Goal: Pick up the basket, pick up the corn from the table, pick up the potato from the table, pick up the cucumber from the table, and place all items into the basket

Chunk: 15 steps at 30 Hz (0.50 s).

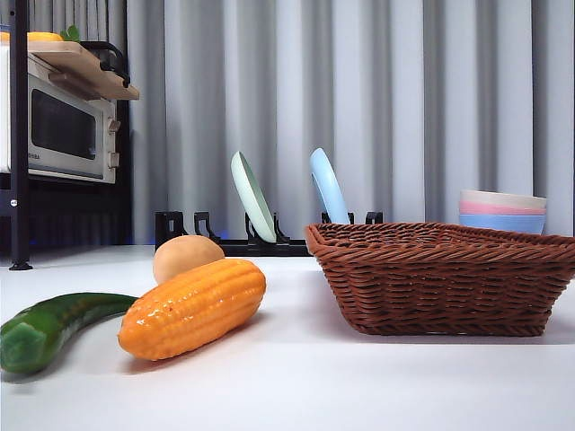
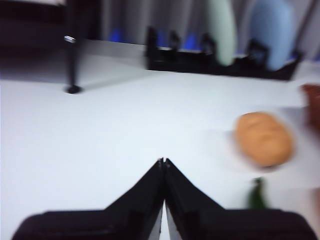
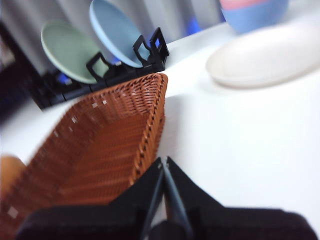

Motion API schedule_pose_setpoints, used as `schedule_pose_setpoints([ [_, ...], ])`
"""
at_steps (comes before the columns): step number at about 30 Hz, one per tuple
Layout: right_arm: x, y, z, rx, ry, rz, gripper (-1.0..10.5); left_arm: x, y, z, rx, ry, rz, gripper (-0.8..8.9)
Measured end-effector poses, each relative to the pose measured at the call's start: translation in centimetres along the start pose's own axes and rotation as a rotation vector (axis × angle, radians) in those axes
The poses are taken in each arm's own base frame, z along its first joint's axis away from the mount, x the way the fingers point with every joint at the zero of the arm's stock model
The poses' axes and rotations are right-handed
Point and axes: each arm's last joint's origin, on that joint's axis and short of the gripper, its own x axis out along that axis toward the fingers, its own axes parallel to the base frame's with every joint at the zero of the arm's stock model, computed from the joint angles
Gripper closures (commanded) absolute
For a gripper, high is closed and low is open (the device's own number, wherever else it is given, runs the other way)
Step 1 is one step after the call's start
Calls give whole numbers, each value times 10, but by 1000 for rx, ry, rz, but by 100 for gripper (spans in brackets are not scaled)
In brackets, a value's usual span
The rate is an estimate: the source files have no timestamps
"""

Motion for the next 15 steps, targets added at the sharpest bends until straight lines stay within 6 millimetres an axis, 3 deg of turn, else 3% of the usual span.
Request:
schedule_pose_setpoints([
  [6,0,1,2,174,-21,9,949,0,-3,3,-163,-11,-104,819],
  [12,-2,4,9,171,-28,13,956,-2,-5,7,-213,-2,-123,821],
  [15,-6,11,24,135,-50,24,956,-9,-9,25,-216,-22,-129,821],
])
